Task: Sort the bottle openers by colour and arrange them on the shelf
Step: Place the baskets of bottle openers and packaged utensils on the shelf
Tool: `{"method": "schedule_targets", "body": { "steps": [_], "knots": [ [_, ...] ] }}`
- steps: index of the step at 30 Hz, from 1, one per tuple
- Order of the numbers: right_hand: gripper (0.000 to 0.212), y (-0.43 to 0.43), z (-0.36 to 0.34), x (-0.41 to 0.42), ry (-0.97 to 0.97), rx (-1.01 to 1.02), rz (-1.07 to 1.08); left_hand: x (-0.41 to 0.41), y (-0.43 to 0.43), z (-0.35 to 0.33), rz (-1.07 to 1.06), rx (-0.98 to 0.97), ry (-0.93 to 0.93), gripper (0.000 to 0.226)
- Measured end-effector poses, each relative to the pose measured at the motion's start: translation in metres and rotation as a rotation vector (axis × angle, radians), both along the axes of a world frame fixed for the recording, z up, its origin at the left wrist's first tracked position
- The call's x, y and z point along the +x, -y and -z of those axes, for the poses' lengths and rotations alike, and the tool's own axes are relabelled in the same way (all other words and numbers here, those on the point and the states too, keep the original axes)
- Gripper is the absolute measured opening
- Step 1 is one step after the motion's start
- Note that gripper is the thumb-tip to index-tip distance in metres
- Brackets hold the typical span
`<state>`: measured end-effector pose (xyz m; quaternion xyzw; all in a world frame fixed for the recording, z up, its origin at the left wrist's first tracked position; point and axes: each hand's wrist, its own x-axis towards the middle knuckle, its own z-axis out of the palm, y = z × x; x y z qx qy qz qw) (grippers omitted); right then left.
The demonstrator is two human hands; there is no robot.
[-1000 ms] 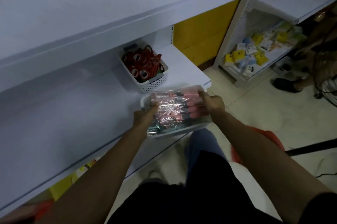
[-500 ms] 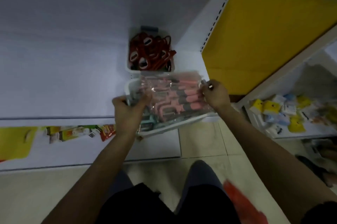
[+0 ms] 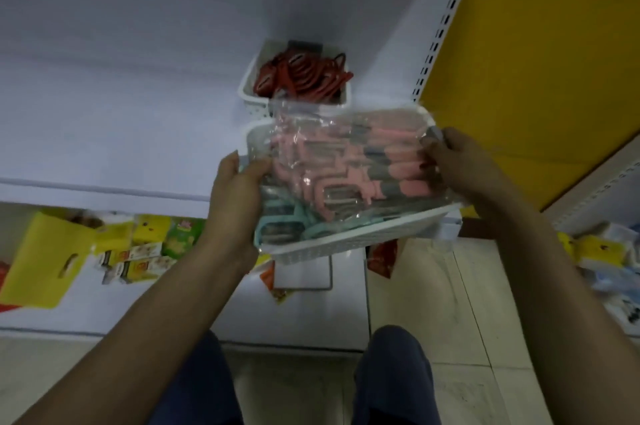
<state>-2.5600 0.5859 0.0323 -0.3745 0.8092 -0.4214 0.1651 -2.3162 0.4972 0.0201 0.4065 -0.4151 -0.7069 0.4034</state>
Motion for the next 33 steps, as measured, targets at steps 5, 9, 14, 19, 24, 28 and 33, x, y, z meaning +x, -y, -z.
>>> {"method": "schedule_targets", "body": {
  "steps": [5, 9, 14, 19, 24, 28, 33],
  "knots": [
    [0.021, -0.038, -0.003, -0.012, 0.187, -0.114, 0.167, -0.029, -0.015, -0.010, 0.147, 0.017, -0.042, 0.015],
    [0.025, -0.081, 0.002, -0.018, 0.249, -0.173, 0.299, -0.060, -0.022, -0.021, 0.347, -0.065, -0.028, 0.015],
    [0.016, -0.114, 0.006, -0.013, 0.507, -0.316, 0.433, -0.102, 0.001, -0.028, 0.484, -0.183, 0.253, 0.012],
    [0.030, -0.125, 0.006, -0.002, 0.888, -0.589, 0.400, -0.137, 0.025, -0.030, 0.584, -0.327, 0.528, 0.027],
    [0.026, -0.124, -0.001, 0.012, 0.954, -0.643, 0.634, -0.154, 0.015, -0.045, 0.572, -0.788, 0.793, 0.028],
    [0.020, -0.108, -0.006, 0.032, 0.930, -0.653, 0.794, -0.151, 0.011, -0.056, 0.467, -0.994, 0.740, 0.033],
    [0.018, -0.067, -0.007, 0.061, 1.027, -0.748, 0.813, -0.124, 0.025, -0.047, 0.223, -0.897, 0.480, 0.030]
  ]
}}
